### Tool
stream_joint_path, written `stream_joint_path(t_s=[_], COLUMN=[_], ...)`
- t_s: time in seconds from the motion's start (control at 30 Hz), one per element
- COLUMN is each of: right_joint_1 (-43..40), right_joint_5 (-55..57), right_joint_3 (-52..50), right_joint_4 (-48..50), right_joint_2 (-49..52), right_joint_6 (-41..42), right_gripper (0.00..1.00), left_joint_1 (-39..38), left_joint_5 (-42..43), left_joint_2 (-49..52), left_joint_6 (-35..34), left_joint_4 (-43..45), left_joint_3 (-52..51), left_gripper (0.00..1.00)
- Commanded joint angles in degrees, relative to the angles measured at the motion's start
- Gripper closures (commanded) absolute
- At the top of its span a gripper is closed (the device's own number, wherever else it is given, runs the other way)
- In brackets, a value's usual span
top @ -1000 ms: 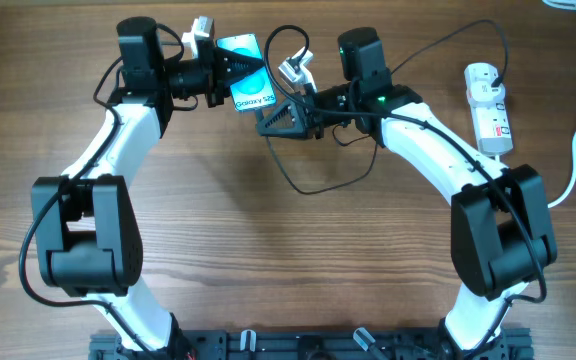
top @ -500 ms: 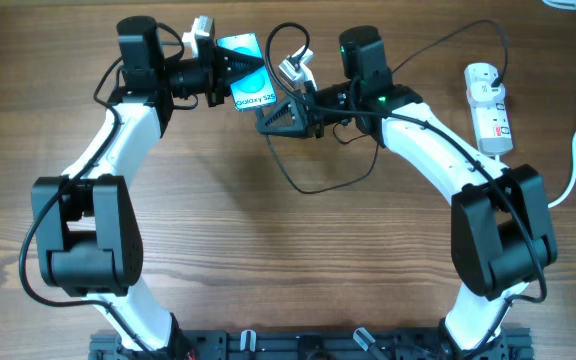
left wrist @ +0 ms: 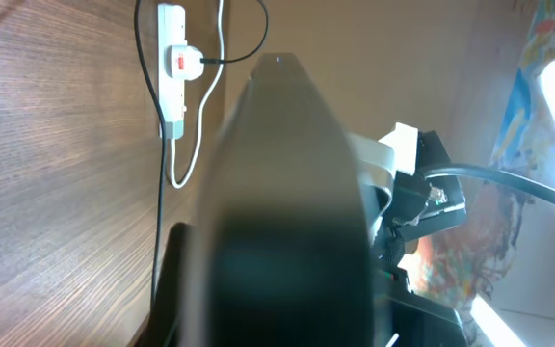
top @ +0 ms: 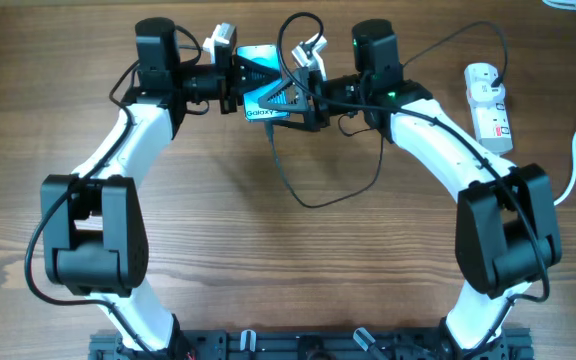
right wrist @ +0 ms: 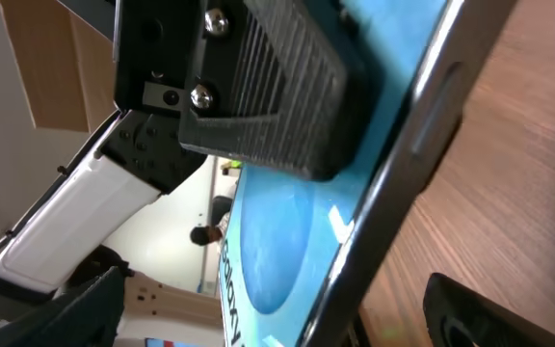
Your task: Plug charger to phone and switch on socket
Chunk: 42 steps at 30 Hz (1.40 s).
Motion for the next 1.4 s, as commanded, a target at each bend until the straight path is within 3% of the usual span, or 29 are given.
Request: stream_joint_path(t_s=[0.0,0.07,0.13,0.4,0.53,0.6,0.83,0.97,1.3,1.37], right_joint_1=[-1.46,-1.62,-1.62,-1.62,-1.62,-1.62,-1.6,-1.31,-0.42,-0.39], right_joint_5=[0.5,0.55,0.55,0.85,1.11,1.88,2.6,1.7,0.07,0.07], right_joint_3=[0.9,0.9,0.9,0.9,0.9,0.9,0.9,0.9,0.9,0.9], right_joint_4=[0.13,0.15,0.17,0.35,0.33,0.35,0.37,0.33,0.31,0.26], right_joint_2=[0.13,0.13,0.13,0.13,0.13,0.13,0.13,0.13,0.13,0.13], right_joint_6=[-2.16,-2.19,-2.19,-2.16,-2.16,-2.1,-2.16,-2.1,-0.39,-0.48], right_gripper=[0.18,0.39,0.43,0.87,0.89,0.96,0.95,0.89,0.96,0.96], left_joint_1=[0.09,-0.02,-0.02,-0.02,-0.02,-0.02,-0.17,-1.09,-1.36,-1.42], left_joint_5=[2.16,2.21,2.19,3.06,3.02,3.04,2.95,2.75,2.56,2.38], left_joint_2=[-0.72,-0.72,-0.72,-0.72,-0.72,-0.72,-0.72,-0.72,-0.72,-0.72], left_joint_6=[2.97,4.28,5.66,5.95,6.43,6.8,7.41,9.81,9.84,10.01], left_joint_4=[-1.66,-3.39,-4.79,-5.55,-5.55,-5.55,-5.53,-5.51,-5.33,-5.33], left_joint_3=[-0.09,-0.09,-0.09,-0.09,-0.09,-0.09,-0.09,-0.09,-0.09,-0.09], left_gripper=[0.96,0.96,0.96,0.96,0.96,0.96,0.96,0.96,0.96,0.88])
